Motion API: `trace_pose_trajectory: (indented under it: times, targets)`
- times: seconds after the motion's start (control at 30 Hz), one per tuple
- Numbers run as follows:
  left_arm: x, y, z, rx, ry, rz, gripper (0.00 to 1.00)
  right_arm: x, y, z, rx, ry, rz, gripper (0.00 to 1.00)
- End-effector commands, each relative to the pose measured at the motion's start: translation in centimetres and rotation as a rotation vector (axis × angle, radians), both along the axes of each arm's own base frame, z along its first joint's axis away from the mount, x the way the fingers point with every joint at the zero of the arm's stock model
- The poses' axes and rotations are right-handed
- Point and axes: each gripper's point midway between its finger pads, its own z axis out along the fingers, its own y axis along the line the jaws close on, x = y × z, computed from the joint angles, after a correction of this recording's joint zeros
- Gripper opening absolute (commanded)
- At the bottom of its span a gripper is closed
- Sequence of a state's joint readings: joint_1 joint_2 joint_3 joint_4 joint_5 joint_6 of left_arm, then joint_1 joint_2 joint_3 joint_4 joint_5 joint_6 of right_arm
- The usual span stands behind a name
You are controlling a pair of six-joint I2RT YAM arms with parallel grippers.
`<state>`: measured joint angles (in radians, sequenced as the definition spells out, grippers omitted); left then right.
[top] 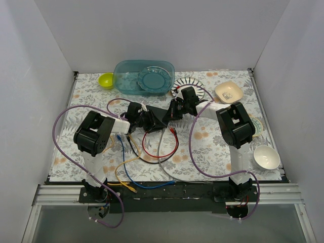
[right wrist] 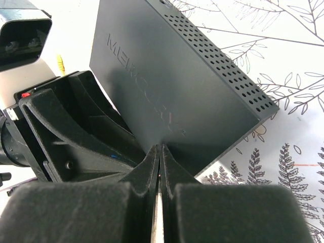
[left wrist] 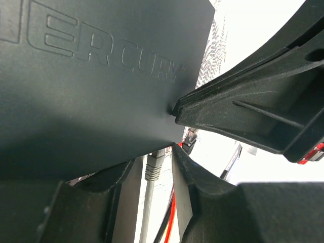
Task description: Pull the plug from the switch port
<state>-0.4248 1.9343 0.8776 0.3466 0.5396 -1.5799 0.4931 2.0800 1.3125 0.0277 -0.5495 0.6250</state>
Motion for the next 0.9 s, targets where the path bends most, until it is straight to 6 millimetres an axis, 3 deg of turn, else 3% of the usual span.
trace_pose_trajectory:
  times: [0.0, 0.07, 0.2, 0.67, 0.87]
  targets:
    - [-2.3, 2.0, -4.5, 0.137, 0.078, -0.008, 0.33, -1.5, -2.3, -4.4, -0.145, 0.088, -0.025, 0.04]
    - [-2.6, 2.1, -4.9, 0.146, 0.081, -0.022, 0.38, -1.5, -2.4, -4.5, -0.148, 0.089, -0.026, 0.04]
    - [-2.9, 2.2, -5.3, 0.153, 0.091, -0.022, 0.38, -1.5, -2.4, -4.5, -0.148, 0.089, -0.025, 0.04]
    - [-2.8, 2.7, -5.9, 0.19, 0.094, -0.022, 0.2, -1.5, -2.3, -4.5, -0.149, 0.089, -0.021, 0.04]
    - [-2.5, 2.6, -6.0, 0.195, 0.113, -0.007, 0.06, -1.4, -2.3, -4.4, -0.148, 0.089, -0.021, 0.04]
